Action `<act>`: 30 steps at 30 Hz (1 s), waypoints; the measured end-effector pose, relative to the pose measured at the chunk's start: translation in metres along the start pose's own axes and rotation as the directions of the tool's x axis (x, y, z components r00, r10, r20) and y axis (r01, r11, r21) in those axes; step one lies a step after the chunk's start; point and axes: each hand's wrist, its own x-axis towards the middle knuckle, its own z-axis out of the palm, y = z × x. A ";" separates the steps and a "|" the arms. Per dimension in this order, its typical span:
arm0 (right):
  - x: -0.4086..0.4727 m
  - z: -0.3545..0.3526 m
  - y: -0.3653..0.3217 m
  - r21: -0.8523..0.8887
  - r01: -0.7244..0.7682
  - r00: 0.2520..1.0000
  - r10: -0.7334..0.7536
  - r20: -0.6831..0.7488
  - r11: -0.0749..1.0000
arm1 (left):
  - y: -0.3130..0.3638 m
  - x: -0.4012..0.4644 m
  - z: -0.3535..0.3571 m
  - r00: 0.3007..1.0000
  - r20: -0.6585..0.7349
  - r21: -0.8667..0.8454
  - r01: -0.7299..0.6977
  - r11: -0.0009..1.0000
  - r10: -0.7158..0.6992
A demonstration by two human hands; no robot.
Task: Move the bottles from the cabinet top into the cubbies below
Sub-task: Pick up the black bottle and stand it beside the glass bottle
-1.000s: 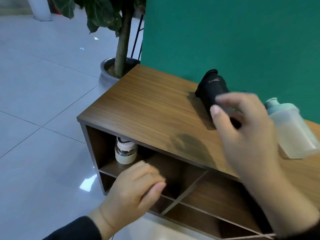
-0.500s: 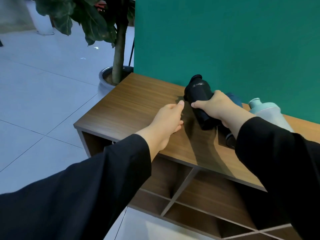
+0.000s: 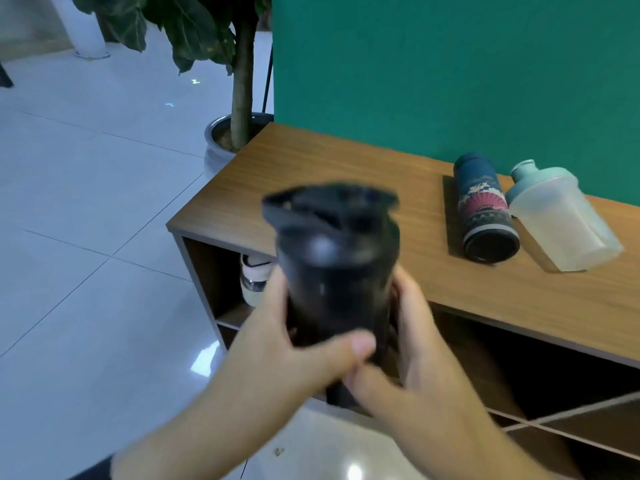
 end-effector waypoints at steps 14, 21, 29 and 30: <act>0.007 0.029 0.149 -0.008 -0.471 0.881 0.470 -0.056 0.882 | -0.146 0.033 -0.025 0.920 0.147 0.358 0.292 0.887 -0.363; 0.055 0.025 0.191 -0.157 -0.520 0.838 0.465 -0.287 0.840 | -0.187 0.098 -0.025 0.934 0.104 0.396 0.276 0.876 -0.341; 0.104 0.021 0.225 -0.125 -0.701 0.694 0.632 -0.344 0.702 | -0.214 0.144 -0.025 0.934 0.089 0.373 0.292 0.881 -0.347; 0.107 0.022 0.231 -0.152 -0.703 0.693 0.623 -0.363 0.694 | -0.217 0.146 -0.025 0.935 0.084 0.385 0.288 0.877 -0.344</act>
